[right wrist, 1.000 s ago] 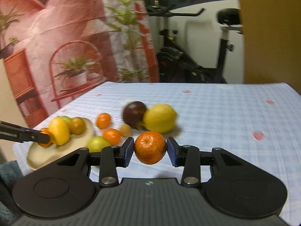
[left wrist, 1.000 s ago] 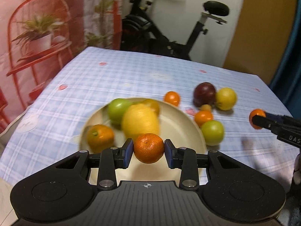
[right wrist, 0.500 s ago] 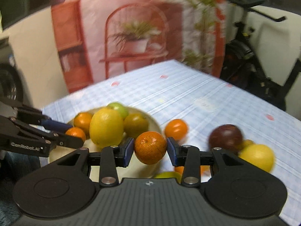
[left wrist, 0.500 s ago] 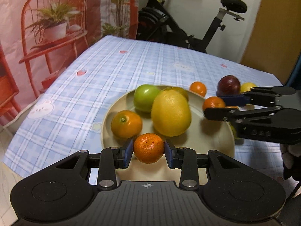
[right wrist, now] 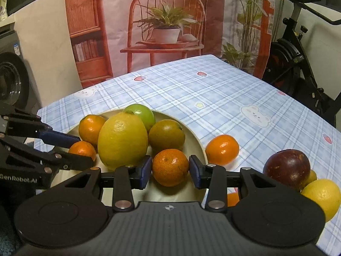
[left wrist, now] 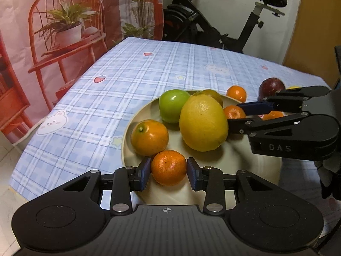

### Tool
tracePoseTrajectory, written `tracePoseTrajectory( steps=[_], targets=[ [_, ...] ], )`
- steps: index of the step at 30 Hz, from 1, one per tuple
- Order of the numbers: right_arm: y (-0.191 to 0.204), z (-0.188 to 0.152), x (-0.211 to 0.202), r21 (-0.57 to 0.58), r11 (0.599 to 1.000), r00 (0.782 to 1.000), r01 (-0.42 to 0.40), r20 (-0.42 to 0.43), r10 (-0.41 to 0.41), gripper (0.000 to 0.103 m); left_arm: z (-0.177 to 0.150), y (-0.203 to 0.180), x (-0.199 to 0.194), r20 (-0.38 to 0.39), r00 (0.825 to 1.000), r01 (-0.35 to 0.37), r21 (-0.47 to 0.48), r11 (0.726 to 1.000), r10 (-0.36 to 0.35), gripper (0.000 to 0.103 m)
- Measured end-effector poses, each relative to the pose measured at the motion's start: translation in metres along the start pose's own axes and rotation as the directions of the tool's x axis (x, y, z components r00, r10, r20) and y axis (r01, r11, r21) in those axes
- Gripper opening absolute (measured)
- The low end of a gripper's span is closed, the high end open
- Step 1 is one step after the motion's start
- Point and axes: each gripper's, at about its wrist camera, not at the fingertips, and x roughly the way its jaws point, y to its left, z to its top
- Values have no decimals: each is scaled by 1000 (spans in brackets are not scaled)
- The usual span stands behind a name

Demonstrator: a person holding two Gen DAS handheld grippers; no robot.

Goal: Organize fruits
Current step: 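Carry both fruits over the cream plate and open both grippers, then move the left gripper toward the green lime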

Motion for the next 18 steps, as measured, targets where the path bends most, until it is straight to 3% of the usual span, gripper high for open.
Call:
tracePoseTrajectory(
  steps=[7, 9, 12, 15, 18],
  targets=[
    [3, -2, -8, 4, 1000, 1000, 21, 11, -21, 48, 2, 1, 0, -3, 1000, -19, 0, 1000, 19, 56],
    [1, -3, -16, 14, 1000, 999, 24, 33, -24, 54, 2, 1, -1, 3, 1000, -24, 3, 1000, 24, 57],
    [-5, -8, -34, 47, 998, 996, 42, 78, -46, 55, 2, 3, -4, 18, 999, -27, -21, 999, 27, 57],
    [-14, -21, -58, 107, 991, 986, 84, 135, -99, 55, 3, 5, -13, 58, 998, -32, -64, 997, 36, 61],
    [-17, -43, -86, 162, 976, 962, 147, 206, -179, 58, 4, 2, -21, 116, 993, -19, -72, 997, 28, 65]
  ],
)
